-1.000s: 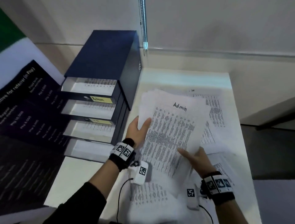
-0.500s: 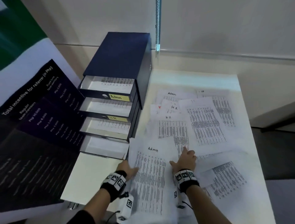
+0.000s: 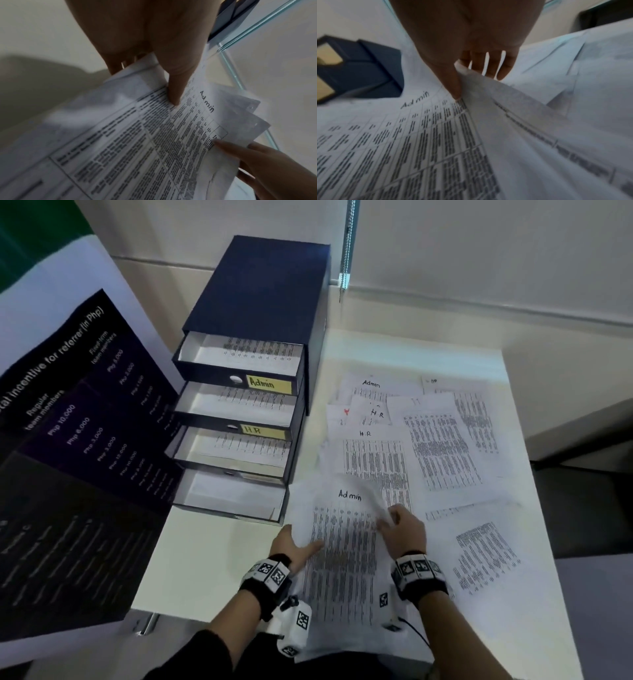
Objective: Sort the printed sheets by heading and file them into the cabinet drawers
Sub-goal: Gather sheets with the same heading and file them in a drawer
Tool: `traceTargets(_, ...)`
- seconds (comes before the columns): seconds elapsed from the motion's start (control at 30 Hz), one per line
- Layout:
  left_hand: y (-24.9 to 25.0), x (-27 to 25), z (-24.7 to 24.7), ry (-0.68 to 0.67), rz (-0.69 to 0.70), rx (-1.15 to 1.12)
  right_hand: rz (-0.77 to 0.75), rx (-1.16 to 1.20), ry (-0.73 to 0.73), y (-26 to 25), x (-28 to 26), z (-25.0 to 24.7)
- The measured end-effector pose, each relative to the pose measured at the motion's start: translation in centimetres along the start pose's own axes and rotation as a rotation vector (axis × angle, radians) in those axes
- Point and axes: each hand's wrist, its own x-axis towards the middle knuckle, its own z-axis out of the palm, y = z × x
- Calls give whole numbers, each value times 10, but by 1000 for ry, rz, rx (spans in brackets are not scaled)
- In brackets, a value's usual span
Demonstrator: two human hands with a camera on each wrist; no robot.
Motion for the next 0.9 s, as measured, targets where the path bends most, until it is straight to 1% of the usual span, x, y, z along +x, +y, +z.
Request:
traceTargets(0.03,0,2,-1,-5,25,-2,-24,53,5,0,-1,-10)
traceTargets(0.13,5,10,-6,45,107,-2,-162,199,36,-10,-9,-45)
traceTargets(0.23,30,-6,-22,76,202,-47,-297,476,-13,-38,-28,-87)
traceTargets(0.3,47,-18,-33,35,264,-162,-417,597,-58,-61,-43,-118)
traceTargets(0.37,66,-30,-45,-5,344,-317,-536,650,-66,-83,-57,-143)
traceTargets(0.43,84,-40,-58,-26,392,-488,-598,729,-48,-107,-67,-162)
traceTargets(0.47,95,-48,-67,-14,410,-525,-621,769,-29,-118,-70,-169)
traceTargets(0.53,120,-62,-89,3,498,-557,-641,860,16,-139,-69,-179)
traceTargets(0.6,146,-74,-118,49,614,-567,-643,939,45,-157,-58,-185)
traceTargets(0.63,159,-82,-133,74,669,-543,-631,961,40,-165,-52,-188)
traceTargets(0.7,173,-83,-160,119,706,-458,-561,956,-14,-181,-39,-188)
traceTargets(0.8,173,-73,-185,283,641,-517,-490,820,-191,-192,-20,-174)
traceTargets(0.9,155,-60,-205,394,521,-591,-449,793,-467,-198,-10,-146)
